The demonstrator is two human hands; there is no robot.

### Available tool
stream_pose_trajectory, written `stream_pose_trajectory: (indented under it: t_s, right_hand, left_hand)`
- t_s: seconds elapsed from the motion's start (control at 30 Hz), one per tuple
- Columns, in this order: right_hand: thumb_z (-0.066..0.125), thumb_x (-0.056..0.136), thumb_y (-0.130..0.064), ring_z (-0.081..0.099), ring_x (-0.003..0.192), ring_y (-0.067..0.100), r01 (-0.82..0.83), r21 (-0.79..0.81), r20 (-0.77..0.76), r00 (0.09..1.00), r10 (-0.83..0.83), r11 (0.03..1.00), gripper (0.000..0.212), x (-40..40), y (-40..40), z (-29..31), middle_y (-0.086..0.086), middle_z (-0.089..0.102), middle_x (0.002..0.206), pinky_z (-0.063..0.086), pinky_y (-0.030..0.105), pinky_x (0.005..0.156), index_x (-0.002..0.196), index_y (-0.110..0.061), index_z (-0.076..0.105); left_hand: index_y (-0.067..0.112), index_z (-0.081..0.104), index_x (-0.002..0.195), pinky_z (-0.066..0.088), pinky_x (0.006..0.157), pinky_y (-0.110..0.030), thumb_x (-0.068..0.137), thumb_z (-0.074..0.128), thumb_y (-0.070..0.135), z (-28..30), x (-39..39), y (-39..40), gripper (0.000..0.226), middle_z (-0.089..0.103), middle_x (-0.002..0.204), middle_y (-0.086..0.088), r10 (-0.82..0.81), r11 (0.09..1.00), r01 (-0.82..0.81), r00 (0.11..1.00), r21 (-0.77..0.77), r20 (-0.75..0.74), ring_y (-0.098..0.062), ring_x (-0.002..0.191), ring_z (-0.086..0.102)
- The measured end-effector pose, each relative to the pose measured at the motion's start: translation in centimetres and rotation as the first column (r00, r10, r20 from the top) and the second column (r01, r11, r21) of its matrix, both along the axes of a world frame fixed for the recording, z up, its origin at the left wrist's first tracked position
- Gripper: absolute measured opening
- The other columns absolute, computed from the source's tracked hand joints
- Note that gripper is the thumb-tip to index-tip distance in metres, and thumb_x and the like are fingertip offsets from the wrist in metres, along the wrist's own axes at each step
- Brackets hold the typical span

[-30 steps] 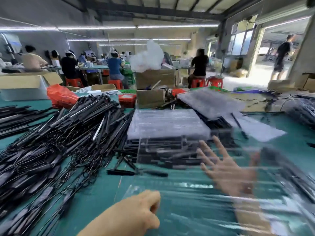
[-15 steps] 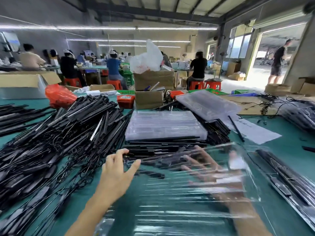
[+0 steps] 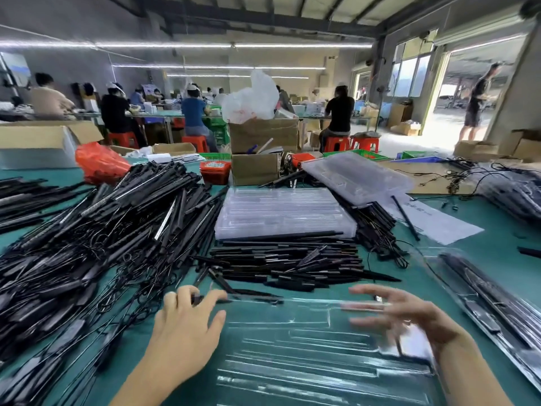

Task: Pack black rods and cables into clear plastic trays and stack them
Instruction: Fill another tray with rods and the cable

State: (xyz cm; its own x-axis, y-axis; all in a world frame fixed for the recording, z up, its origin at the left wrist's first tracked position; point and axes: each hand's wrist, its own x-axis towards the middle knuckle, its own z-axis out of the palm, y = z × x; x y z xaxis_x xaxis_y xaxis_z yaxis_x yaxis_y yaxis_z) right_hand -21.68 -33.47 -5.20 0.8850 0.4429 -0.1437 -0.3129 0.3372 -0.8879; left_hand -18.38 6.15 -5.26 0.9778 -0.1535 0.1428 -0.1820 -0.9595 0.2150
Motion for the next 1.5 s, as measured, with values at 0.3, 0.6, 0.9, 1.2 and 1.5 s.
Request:
stream_pose_trajectory:
  t_s: [0.3,0.6,0.9,1.2,1.5]
  right_hand:
    - [0.087,0.074,-0.006,0.061,0.064,0.016,0.184,-0.867,0.217,0.976,0.017,0.463,0.012,2.8,1.5,2.0,0.006,0.073,0.072,0.049,0.028,0.063,0.081,-0.010,0.078]
    - [0.070,0.084,0.005,0.045,0.069,0.016,0.142,-0.903,0.222,0.963,0.156,0.406,0.020,3.6,2.2,1.5,0.002,0.050,0.070,0.039,0.028,0.069,0.088,-0.014,0.074]
    - [0.056,0.080,-0.001,0.047,0.060,0.007,0.251,-0.939,0.292,0.943,0.157,0.235,0.019,4.0,2.7,1.5,-0.003,0.055,0.069,0.041,0.022,0.061,0.082,-0.017,0.067]
    - [0.058,0.089,-0.017,0.064,0.073,0.020,0.760,-0.646,0.727,0.639,-0.250,0.064,0.012,6.7,5.2,0.2,-0.006,0.068,0.075,0.055,0.039,0.068,0.080,-0.021,0.065]
    - [0.038,0.090,-0.001,0.046,0.126,0.035,0.507,-0.858,0.514,0.846,-0.140,-0.087,0.064,10.5,3.8,-0.6,0.017,0.058,0.135,0.038,0.043,0.106,0.147,-0.028,0.047]
  left_hand:
    - [0.038,0.036,0.105,0.021,0.098,-0.039,0.094,0.036,0.065,1.4,1.2,-0.2,0.029,0.030,0.119,0.008,-0.112,0.974,0.151,0.969,0.168,-0.221,-0.015,0.114,0.021]
    - [0.028,0.042,0.082,0.020,0.104,-0.038,0.092,0.037,0.069,1.4,2.9,-0.6,0.043,0.037,0.120,0.016,-0.249,0.948,0.286,0.940,0.142,-0.232,-0.009,0.118,0.029]
    - [0.041,0.036,0.107,0.027,0.094,-0.033,0.091,0.033,0.074,-1.6,2.9,-2.0,0.037,0.037,0.106,0.019,-0.245,0.968,0.249,0.966,0.041,-0.085,-0.009,0.105,0.033]
    - [0.042,0.043,0.102,0.026,0.097,-0.036,0.099,0.034,0.061,-1.8,5.9,-1.9,0.022,0.040,0.101,0.017,-0.291,0.957,0.290,0.956,0.024,0.042,-0.008,0.102,0.036]
    - [0.043,0.048,0.102,0.026,0.096,-0.035,0.087,0.028,0.077,-2.2,7.6,-1.1,0.042,0.040,0.099,0.021,-0.345,0.938,0.346,0.938,-0.021,0.032,-0.004,0.101,0.036]
